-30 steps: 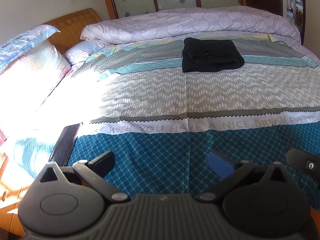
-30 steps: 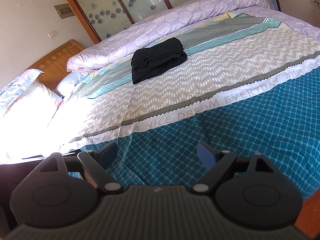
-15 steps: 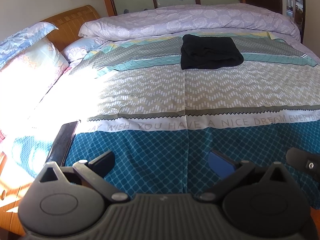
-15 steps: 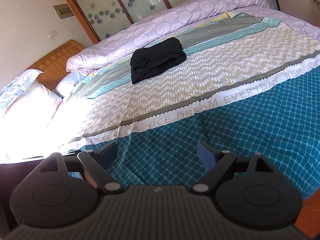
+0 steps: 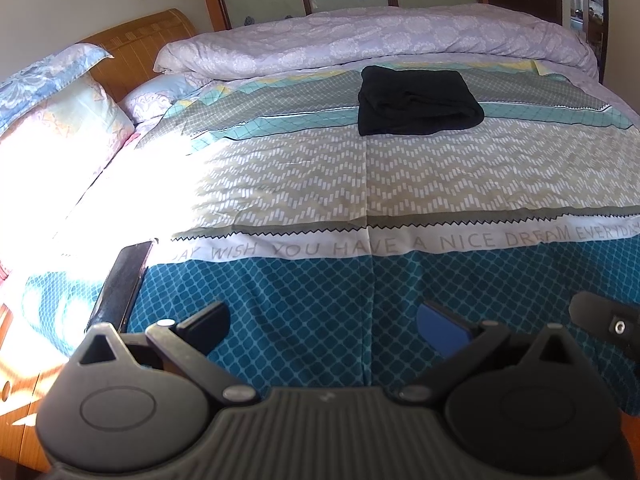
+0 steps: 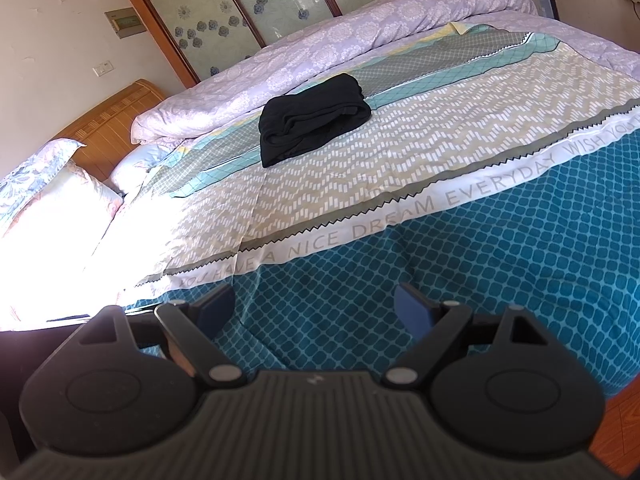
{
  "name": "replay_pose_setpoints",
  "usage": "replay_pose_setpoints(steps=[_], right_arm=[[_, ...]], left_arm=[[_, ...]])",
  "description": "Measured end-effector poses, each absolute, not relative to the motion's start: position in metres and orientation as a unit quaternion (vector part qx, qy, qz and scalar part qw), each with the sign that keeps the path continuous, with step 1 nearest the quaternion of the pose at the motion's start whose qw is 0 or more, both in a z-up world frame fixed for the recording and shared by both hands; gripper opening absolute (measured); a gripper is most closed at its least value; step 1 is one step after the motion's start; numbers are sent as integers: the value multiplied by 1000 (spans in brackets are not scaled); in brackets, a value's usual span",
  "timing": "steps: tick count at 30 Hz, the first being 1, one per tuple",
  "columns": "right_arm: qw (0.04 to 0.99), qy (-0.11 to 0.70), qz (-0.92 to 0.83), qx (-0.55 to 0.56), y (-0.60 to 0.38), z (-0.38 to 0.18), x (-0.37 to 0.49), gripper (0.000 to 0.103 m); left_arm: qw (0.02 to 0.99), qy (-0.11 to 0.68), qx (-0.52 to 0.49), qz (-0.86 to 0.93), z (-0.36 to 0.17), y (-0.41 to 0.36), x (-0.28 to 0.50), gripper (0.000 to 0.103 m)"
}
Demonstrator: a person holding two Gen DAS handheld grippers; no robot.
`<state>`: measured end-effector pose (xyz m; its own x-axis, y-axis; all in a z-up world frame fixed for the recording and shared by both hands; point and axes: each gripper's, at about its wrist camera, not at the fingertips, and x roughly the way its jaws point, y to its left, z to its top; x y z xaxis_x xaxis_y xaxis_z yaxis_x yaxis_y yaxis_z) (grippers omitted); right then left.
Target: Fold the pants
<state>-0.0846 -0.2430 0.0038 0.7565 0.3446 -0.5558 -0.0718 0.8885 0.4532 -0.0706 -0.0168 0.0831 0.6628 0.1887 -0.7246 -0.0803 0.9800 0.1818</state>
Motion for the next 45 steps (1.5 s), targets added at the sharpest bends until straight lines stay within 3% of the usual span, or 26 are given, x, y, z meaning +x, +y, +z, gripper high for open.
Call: replay_pose_setpoints(steps=[45], right_arm=[[917,323,102,211,-244,6,-85,89]], left_arm=[[909,409,69,52,88,-26,-61,103]])
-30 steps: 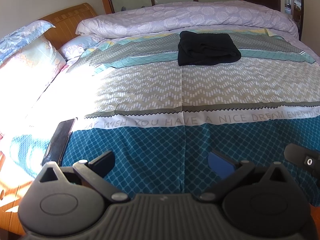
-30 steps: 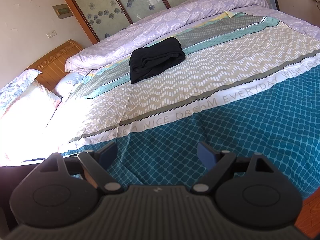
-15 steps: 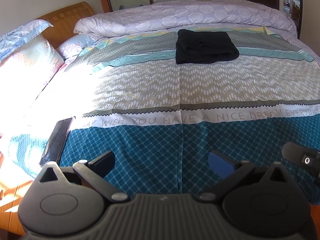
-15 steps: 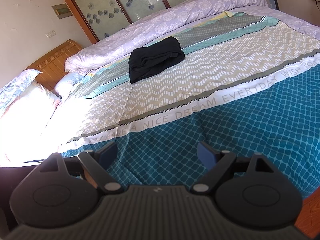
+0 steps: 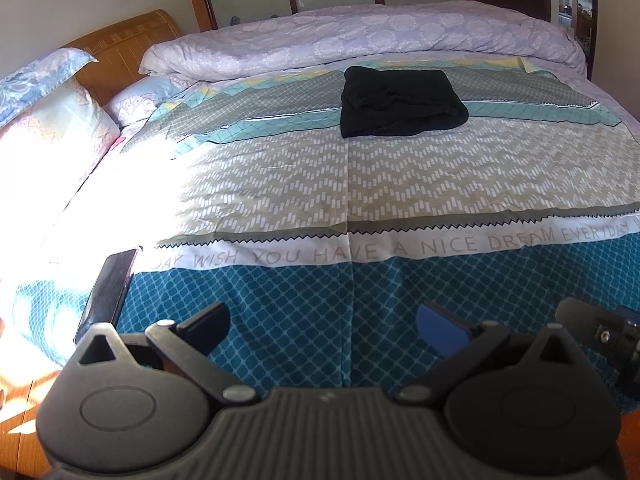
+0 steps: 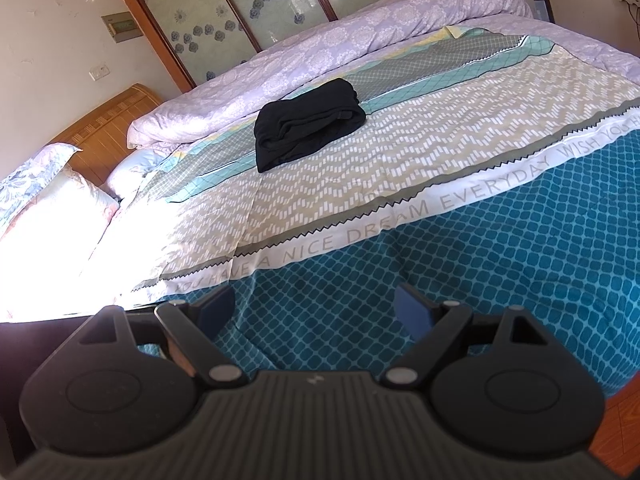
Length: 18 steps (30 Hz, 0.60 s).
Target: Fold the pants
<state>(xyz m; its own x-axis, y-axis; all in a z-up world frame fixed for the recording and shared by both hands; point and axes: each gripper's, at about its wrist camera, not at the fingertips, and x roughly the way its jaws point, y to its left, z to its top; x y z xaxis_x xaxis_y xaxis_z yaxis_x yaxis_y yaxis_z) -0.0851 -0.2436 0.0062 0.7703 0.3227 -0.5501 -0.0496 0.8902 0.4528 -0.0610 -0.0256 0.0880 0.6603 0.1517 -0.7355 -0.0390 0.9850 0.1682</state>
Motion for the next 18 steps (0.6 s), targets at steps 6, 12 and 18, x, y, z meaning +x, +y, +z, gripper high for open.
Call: replay_pose_setpoints(steps=[6,12,18], right_arm=[[919,317,96,213,-245,9,-86,89],[921,311,91,216,-247,10,-86,89],[920,314,90,217,-247,10,-85,89]], left_arm=[[910,408,69,44,92,-32,-57,103],[909,409,66,36,94,-37,-53,103],[907,415,63,36,92,-38,-49,103]])
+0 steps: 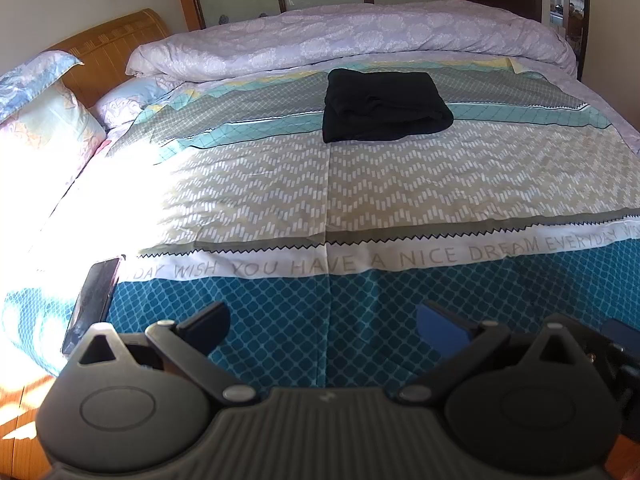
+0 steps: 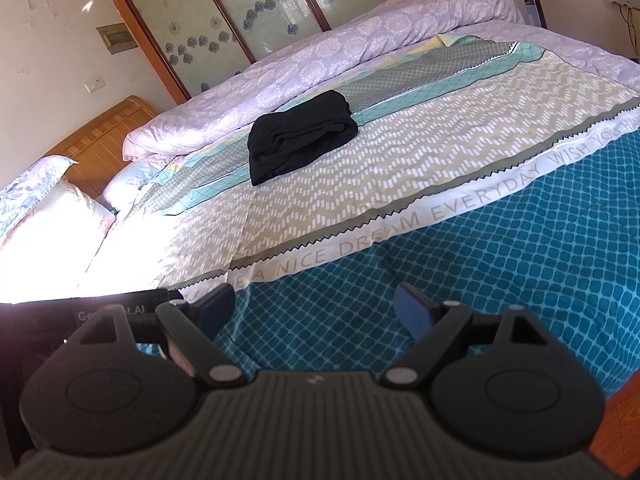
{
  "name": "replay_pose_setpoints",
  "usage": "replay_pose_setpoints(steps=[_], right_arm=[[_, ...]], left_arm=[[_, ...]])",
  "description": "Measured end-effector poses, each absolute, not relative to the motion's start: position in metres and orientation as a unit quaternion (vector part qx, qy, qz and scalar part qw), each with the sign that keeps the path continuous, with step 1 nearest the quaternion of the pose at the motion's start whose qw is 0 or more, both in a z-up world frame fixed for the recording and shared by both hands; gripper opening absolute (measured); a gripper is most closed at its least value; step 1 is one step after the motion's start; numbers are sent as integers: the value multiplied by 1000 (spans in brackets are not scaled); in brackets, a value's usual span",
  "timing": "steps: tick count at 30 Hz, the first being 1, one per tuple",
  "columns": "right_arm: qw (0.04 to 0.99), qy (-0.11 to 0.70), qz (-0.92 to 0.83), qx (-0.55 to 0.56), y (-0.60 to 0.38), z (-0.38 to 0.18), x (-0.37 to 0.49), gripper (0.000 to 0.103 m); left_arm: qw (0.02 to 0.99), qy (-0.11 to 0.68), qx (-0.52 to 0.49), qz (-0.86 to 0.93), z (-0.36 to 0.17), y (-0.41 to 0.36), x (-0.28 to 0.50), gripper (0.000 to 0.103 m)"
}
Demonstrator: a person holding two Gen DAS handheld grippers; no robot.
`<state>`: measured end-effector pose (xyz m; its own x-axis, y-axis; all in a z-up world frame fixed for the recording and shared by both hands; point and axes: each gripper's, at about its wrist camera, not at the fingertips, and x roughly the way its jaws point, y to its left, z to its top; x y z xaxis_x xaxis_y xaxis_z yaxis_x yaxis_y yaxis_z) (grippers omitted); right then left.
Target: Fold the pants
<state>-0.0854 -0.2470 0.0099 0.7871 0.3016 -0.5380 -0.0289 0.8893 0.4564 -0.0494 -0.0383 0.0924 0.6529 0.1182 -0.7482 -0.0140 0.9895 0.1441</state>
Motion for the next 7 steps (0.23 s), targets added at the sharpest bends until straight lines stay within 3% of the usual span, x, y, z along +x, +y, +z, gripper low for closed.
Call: replay_pose_setpoints(steps=[7], right_arm=[[920,314,89,218,-247,10,-85,89]], left_arm=[[908,415,58,20,92,-40,-48,103]])
